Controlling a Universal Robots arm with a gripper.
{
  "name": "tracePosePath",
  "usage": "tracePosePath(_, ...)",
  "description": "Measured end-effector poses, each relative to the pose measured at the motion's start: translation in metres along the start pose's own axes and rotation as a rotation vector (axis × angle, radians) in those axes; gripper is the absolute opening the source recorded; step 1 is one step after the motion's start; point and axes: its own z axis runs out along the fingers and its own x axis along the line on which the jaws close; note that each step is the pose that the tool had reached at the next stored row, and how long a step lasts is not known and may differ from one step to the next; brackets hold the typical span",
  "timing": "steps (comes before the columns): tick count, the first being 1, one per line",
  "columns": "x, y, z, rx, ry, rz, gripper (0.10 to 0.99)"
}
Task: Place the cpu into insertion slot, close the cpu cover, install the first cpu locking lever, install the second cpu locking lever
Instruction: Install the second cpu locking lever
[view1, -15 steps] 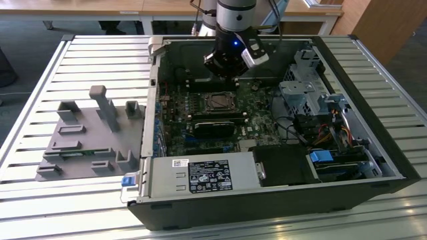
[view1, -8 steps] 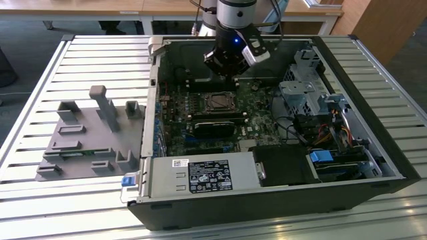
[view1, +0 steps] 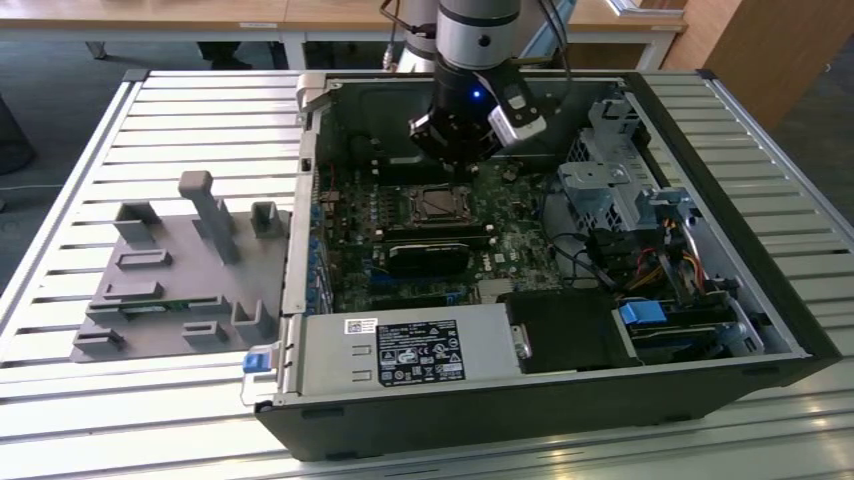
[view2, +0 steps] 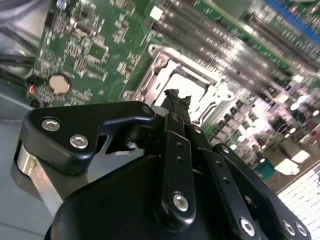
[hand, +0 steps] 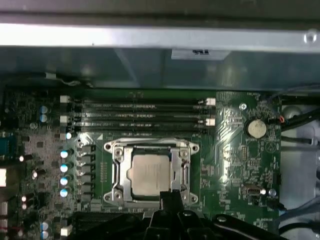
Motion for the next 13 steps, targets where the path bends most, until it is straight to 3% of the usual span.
tracePosePath(2, 0.0, -0.0046, 0.0002, -0.002, 0.0, 0.0, 0.106)
tracePosePath(3, 0.0, -0.0055, 0.0003, -0.011, 0.0008, 0.0, 0.106)
tracePosePath(5, -0.0001, -0.0062, 0.0005, -0.045, 0.0033, 0.001, 0.106)
tracePosePath(6, 0.0, -0.0065, 0.0008, -0.057, 0.0042, 0.001, 0.106)
tracePosePath(7, 0.0, -0.0069, 0.0012, -0.062, 0.0046, 0.001, 0.106)
tracePosePath(13, 0.0, -0.0132, 0.0027, -0.067, 0.0049, 0.001, 0.106)
